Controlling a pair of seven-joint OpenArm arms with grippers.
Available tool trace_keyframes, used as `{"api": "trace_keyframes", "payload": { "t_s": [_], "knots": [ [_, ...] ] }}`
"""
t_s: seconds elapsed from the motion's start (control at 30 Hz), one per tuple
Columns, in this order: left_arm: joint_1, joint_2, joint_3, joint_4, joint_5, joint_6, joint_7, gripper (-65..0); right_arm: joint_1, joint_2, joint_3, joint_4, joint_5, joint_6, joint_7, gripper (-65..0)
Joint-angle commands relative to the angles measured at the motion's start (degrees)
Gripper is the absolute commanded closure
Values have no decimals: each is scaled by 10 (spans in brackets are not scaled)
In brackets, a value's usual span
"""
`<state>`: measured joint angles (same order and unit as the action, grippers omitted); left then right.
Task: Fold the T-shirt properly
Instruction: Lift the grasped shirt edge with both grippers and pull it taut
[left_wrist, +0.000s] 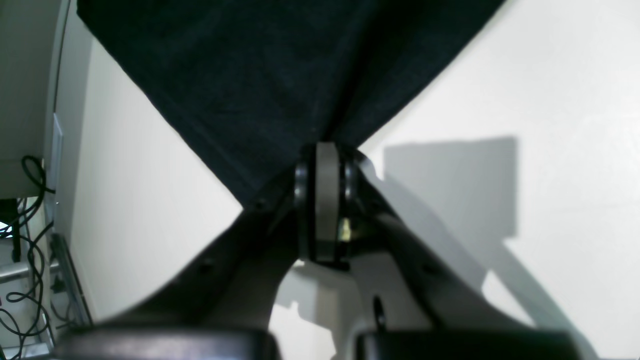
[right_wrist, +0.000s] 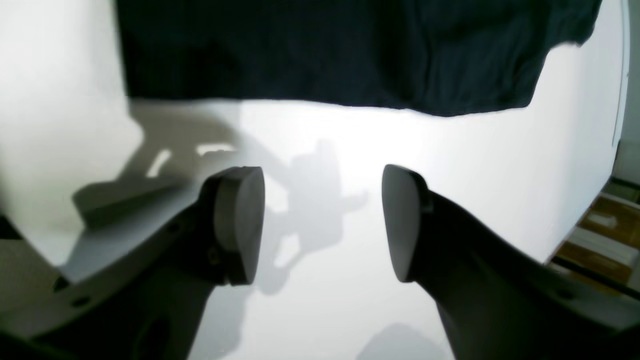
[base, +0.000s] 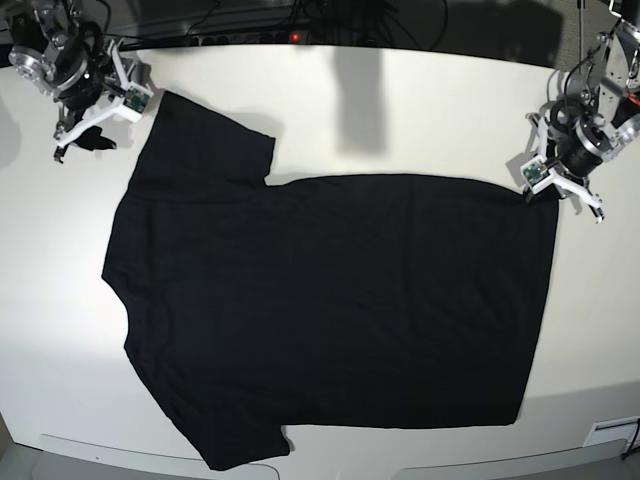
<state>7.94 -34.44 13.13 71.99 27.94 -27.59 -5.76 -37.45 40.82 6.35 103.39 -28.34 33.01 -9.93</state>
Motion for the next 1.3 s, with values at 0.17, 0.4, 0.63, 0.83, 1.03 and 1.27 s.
{"api": "trace_keyframes", "payload": {
  "t_s": [0.17, 0.4, 0.63, 0.83, 1.03, 1.27],
  "knots": [
    [15, 0, 9, -11, 18, -59, 45, 0, 54, 9, -34, -53, -17, -9, 37, -368],
    [16, 0, 9, -11, 17, -59, 46, 0, 109, 9, -129, -94, -45, -9, 31, -368],
    [15, 0, 9, -11, 17, -59, 49, 0, 146, 9, -199, -113, -45, -9, 5, -368],
    [15, 0, 9, -11, 17, -59, 50, 0, 147, 9, -227, -113, -45, -2, 5, -367],
    [15, 0, 9, -11, 10, -59, 50, 0, 148, 9, -227, -113, -45, 32, 5, -134],
    [16, 0, 9, -11, -106, -59, 64, 0, 147, 9, -218, -113, 5, -23, 2, 0]
  ]
}}
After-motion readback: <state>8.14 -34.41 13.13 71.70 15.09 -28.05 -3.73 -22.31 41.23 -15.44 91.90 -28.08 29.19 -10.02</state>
